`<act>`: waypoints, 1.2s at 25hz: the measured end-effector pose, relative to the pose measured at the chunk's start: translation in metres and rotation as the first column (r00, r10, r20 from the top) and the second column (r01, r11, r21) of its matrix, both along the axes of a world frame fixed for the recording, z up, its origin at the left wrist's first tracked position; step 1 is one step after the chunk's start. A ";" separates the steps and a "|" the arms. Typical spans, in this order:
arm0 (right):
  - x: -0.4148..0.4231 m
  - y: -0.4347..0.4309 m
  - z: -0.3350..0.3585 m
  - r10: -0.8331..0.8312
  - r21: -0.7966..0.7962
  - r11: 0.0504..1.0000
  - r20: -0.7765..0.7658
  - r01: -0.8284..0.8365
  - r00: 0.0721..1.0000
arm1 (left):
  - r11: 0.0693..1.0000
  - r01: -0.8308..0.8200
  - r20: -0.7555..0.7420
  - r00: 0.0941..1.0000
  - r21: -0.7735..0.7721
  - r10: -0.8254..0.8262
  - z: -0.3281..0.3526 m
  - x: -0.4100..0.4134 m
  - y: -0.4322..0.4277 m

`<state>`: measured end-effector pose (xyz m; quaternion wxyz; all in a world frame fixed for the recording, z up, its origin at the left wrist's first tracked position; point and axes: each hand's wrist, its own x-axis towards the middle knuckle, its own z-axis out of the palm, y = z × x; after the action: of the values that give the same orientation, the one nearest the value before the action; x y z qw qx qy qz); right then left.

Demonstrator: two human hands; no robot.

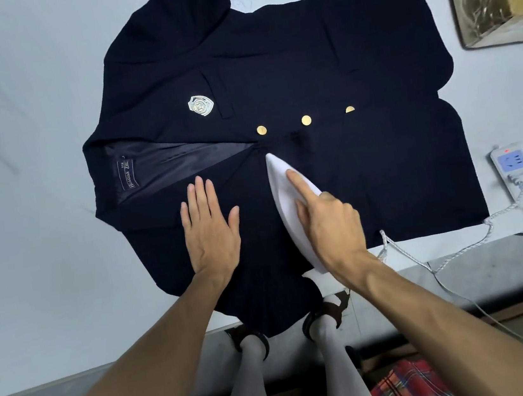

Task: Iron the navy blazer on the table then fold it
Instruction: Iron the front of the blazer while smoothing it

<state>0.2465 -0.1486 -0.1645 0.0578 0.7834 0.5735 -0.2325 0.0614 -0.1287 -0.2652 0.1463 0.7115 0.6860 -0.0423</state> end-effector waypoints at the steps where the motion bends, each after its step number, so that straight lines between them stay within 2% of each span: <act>1: 0.012 -0.001 0.001 -0.023 0.001 1.000 0.016 0.023 1.000 | 1.000 0.002 -0.005 1.000 0.004 -0.002 0.000 0.000 0.000; 6: 0.052 -0.004 0.004 -0.072 -0.005 0.997 0.089 0.073 0.993 | 1.000 -0.002 -0.010 1.000 0.011 0.002 0.001 0.002 0.000; 12: 0.044 -0.004 0.005 -0.144 -0.014 0.989 0.041 0.144 0.989 | 1.000 -0.002 -0.014 1.000 0.013 0.003 0.000 0.004 0.000; 15: 0.007 -0.012 0.005 -0.039 -0.060 0.997 -0.021 0.038 0.999 | 0.999 0.009 -0.006 1.000 0.037 -0.009 0.005 0.003 0.000; 17: -0.015 -0.017 -0.002 0.070 -0.066 0.996 0.060 -0.066 0.996 | 0.991 0.113 -0.014 0.994 0.070 -0.112 0.008 0.007 0.003; 20: -0.003 -0.014 -0.007 0.081 0.021 0.996 0.153 -0.085 0.985 | 0.987 0.151 -0.004 0.989 0.060 -0.151 0.005 0.021 0.009; 23: 0.037 -0.002 -0.004 -0.004 0.006 1.000 0.132 0.003 0.991 | 0.989 0.148 -0.069 0.987 0.027 -0.146 -0.001 0.024 0.009; 26: 0.071 0.006 -0.002 -0.094 0.068 0.994 0.142 0.085 0.985 | 0.988 0.153 -0.067 0.986 0.033 -0.150 -0.002 0.022 0.008; 30: 0.120 0.014 0.001 -0.237 0.056 0.971 0.143 0.231 0.961 | 0.988 0.148 -0.066 0.987 0.030 -0.146 -0.001 0.025 0.008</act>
<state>0.3662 -0.1343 -0.1630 0.0574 0.8618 0.4754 -0.1675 0.0865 -0.1204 -0.2664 0.1083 0.7609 0.6365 -0.0636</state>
